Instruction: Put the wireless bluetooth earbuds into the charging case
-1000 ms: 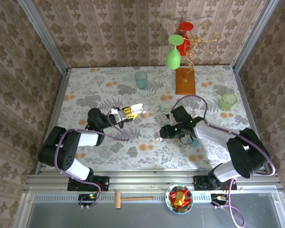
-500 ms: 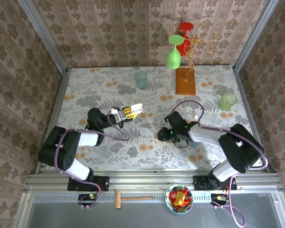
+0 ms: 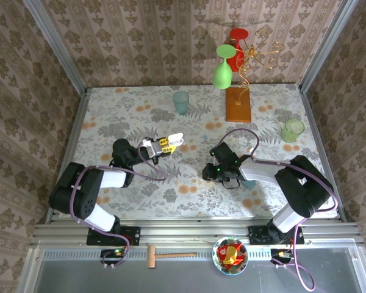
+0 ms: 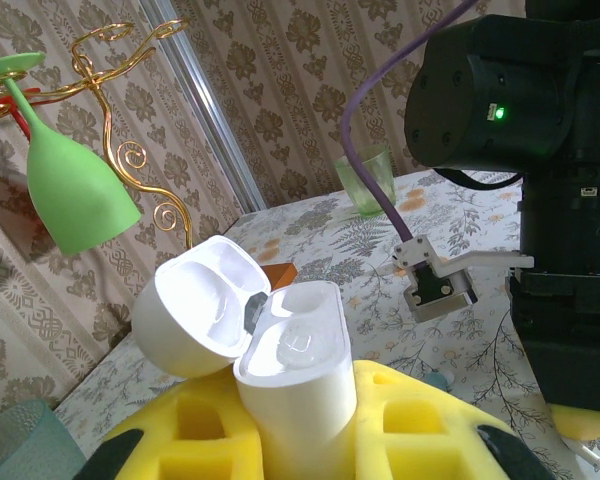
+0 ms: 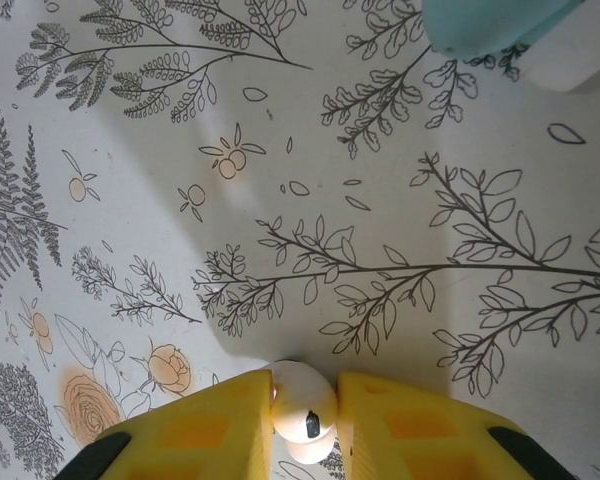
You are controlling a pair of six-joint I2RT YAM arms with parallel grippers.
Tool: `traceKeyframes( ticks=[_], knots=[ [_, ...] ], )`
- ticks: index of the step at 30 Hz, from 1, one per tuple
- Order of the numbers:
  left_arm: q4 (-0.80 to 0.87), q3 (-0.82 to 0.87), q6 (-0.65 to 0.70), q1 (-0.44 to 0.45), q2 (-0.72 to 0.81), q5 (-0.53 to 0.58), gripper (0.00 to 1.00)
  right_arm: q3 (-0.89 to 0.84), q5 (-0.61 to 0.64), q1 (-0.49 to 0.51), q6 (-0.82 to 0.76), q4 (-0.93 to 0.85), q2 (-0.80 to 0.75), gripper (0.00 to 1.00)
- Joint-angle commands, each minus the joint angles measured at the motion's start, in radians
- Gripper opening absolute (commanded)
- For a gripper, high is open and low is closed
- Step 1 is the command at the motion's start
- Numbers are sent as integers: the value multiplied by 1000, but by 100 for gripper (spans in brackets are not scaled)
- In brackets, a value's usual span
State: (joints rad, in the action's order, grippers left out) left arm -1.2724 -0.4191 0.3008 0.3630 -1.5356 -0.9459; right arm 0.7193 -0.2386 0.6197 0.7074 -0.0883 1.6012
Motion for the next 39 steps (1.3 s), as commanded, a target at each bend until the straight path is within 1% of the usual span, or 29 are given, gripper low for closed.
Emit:
traceKeyframes(
  ticks=[1, 5, 8, 11, 13, 16, 19, 22, 24, 28, 32, 35, 36, 39],
  knots=[
    [-27, 11, 11, -6, 22, -24, 0, 15, 29, 9, -7, 0, 59, 22],
    [-27, 13, 11, -6, 20, -23, 0, 30, 48, 10, -42, -43, 51, 19],
    [-26, 11, 6, -1, 20, -18, 0, 42, 75, 9, -89, -85, -1, 17],
    [-24, 1, -55, 1, 15, -2, 0, 70, 141, 9, -171, -152, -74, 17],
    [-25, -5, -79, 6, 5, 3, 0, 92, 197, 9, -246, -192, -129, 17],
    [-25, -2, -76, 21, -4, 17, 0, 123, 278, 12, -368, -229, -202, 16],
    [-24, -6, -108, 29, -10, 25, 0, 140, 360, 24, -485, -215, -301, 15],
    [-23, -8, -160, 40, -13, 43, 0, 180, 387, 36, -611, -209, -371, 15],
    [-24, -7, -209, 49, -17, 93, 0, 215, 406, 48, -693, -206, -396, 15],
    [-22, -6, -250, 73, -30, 117, 0, 273, 427, 89, -864, -167, -405, 15],
    [-22, -13, -288, 86, -33, 114, 0, 338, 432, 123, -988, -136, -368, 16],
    [-23, -16, -291, 86, -33, 113, 0, 385, 422, 148, -1056, -100, -329, 16],
    [-22, -15, -286, 116, -33, 115, 0, 403, 414, 155, -1070, -88, -312, 16],
    [-23, -15, -291, 121, -32, 112, 0, 445, 398, 173, -1096, -65, -263, 16]
  ],
)
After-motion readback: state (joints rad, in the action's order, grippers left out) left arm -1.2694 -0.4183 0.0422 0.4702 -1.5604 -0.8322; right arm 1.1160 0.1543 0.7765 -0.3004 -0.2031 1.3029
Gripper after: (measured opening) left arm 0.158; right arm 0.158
